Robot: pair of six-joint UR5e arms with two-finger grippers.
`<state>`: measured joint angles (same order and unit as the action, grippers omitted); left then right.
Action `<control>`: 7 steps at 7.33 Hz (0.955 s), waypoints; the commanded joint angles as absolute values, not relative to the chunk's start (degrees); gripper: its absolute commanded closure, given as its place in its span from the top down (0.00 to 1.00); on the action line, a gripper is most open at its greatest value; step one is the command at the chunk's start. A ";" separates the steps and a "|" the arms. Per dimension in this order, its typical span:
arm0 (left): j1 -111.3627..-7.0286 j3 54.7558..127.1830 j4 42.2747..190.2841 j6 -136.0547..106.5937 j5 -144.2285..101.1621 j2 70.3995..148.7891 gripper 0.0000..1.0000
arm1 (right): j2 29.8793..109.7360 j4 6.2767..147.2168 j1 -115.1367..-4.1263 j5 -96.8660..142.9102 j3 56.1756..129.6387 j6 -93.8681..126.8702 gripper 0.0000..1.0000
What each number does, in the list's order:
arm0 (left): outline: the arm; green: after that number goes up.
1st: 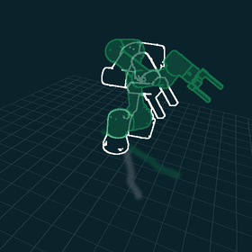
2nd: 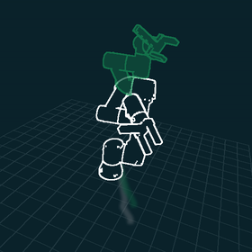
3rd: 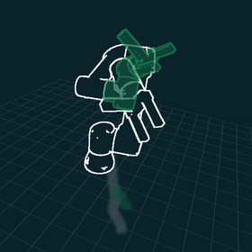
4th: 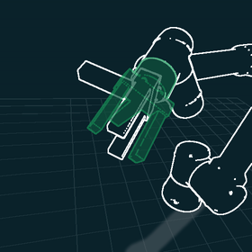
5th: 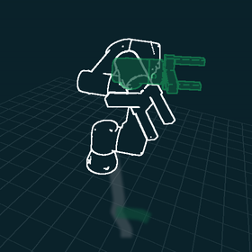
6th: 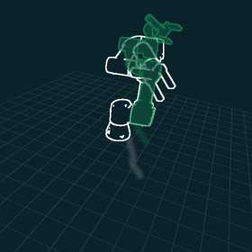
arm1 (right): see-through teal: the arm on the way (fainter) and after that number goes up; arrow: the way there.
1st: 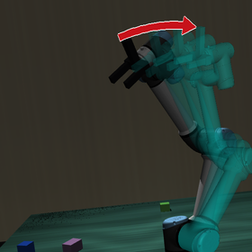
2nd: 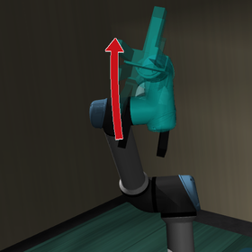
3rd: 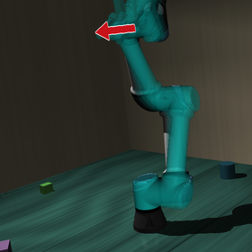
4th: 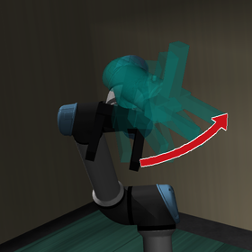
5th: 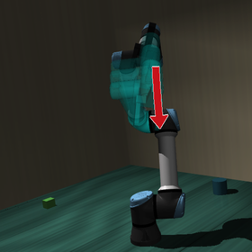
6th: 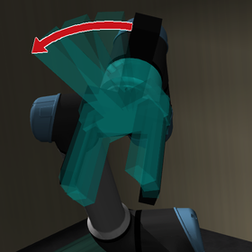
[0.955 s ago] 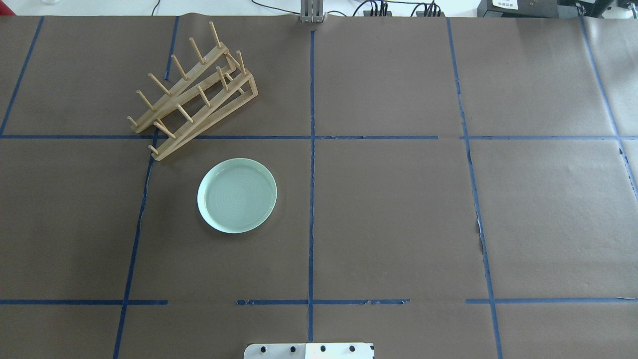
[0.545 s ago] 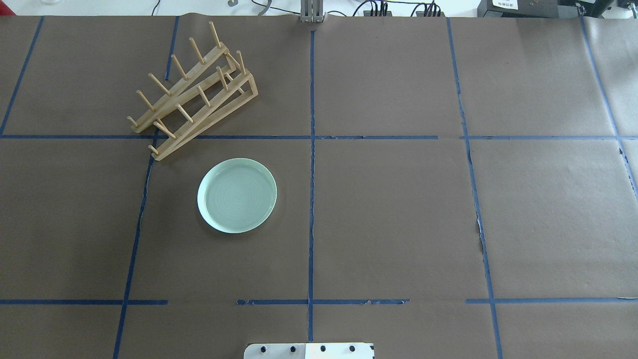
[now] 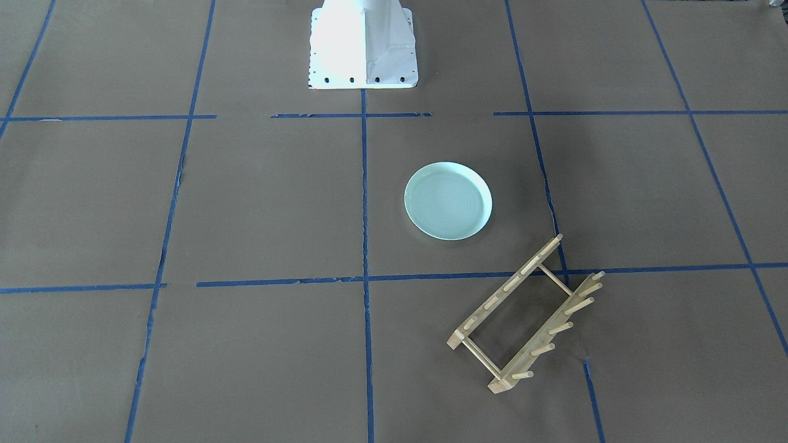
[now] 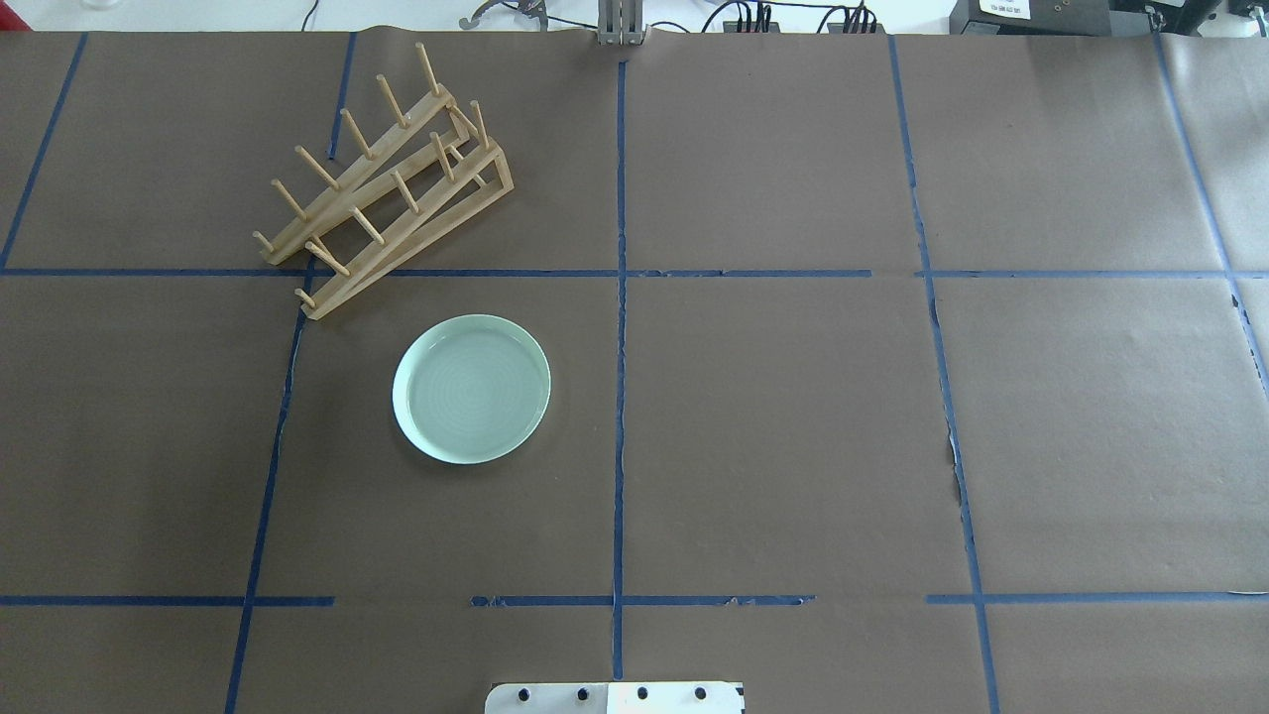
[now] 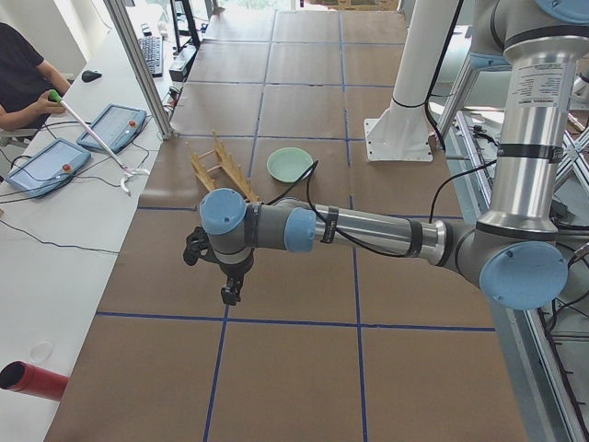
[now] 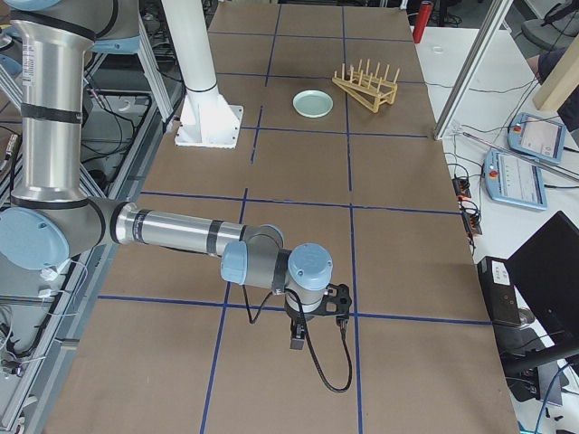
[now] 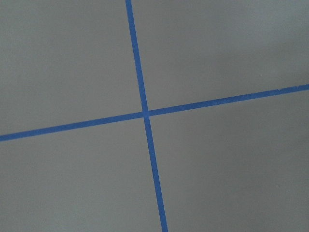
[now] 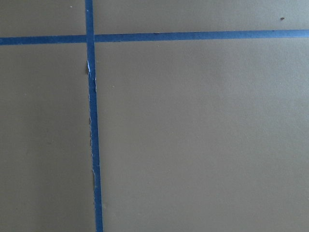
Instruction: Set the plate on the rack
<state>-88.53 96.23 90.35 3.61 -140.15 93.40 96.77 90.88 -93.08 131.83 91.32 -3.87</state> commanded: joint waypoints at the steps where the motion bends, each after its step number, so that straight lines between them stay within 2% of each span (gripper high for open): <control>1: -80.74 105.41 92.81 -17.11 -141.87 93.86 1.00 | 96.77 90.88 -93.08 131.84 91.32 -3.87 1.00; 3: -70.80 109.15 93.60 -36.21 -138.44 99.01 1.00 | 96.77 90.88 -93.08 131.84 91.32 -3.87 1.00; 5: -58.15 108.37 93.25 -56.51 -130.46 109.64 1.00 | 96.77 90.88 -93.08 131.84 91.32 -3.87 1.00; 7: -46.20 101.56 92.99 -69.98 -123.28 119.48 1.00 | 96.77 90.88 -93.08 131.84 91.32 -3.87 1.00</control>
<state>-54.04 105.82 93.17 -60.65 -128.68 112.87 96.77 90.88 -93.08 131.84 91.32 -3.87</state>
